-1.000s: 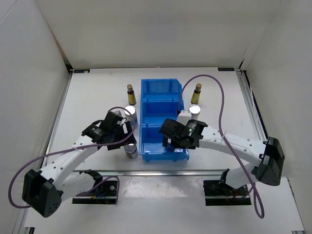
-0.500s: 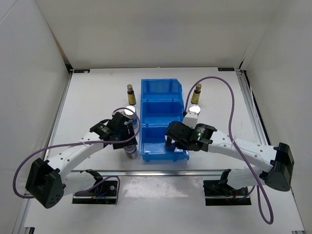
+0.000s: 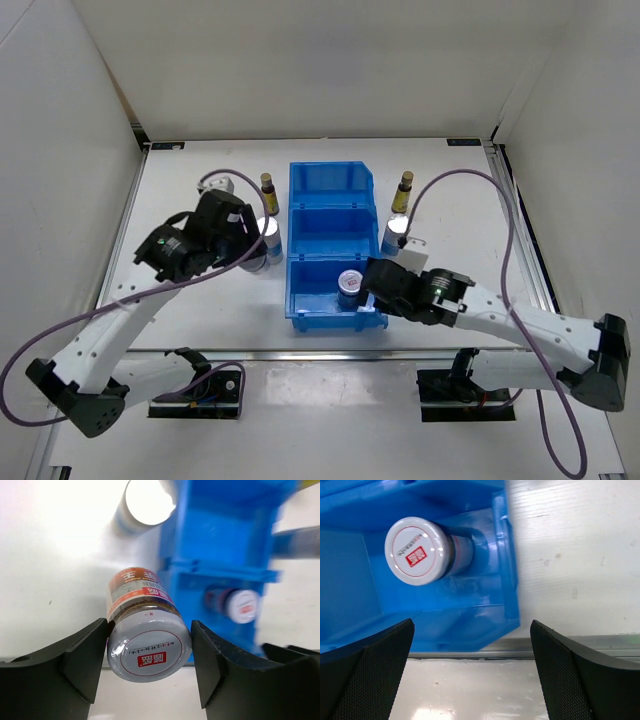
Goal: Organize the condiment bottles
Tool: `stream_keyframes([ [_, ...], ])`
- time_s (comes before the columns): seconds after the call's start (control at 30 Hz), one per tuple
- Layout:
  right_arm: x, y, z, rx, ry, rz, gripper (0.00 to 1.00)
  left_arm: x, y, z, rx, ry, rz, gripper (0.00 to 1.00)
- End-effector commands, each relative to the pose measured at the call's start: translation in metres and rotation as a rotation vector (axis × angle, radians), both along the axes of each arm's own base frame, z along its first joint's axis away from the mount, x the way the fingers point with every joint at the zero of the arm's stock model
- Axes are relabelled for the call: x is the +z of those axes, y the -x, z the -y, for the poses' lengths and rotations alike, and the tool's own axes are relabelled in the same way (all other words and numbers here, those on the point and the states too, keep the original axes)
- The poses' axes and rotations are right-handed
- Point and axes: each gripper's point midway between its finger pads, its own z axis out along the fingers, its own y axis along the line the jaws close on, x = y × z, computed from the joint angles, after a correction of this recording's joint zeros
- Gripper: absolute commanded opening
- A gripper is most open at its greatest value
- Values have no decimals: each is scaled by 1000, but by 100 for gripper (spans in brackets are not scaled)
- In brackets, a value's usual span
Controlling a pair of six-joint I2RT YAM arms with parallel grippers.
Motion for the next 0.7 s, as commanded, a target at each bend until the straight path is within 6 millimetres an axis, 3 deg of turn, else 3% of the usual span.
stream_keyframes([
  [0.0, 7, -5, 8, -77, -93, 64, 100, 43, -1, 8, -29, 48, 83, 11],
  [0.13, 4, -3, 15, -109, -127, 72, 100, 47, -3, 40, -76, 67, 69, 11],
  [0.3, 6, -2, 17, -109, -142, 77, 100, 37, -6, 86, -151, 58, 76, 11],
  [0.53, 5, -3, 15, -109, -132, 73, 100, -8, -7, 133, -202, 61, 14, 11],
  [0.67, 5, -3, 15, -109, -132, 73, 100, -32, -11, 138, -193, 53, -3, 11],
])
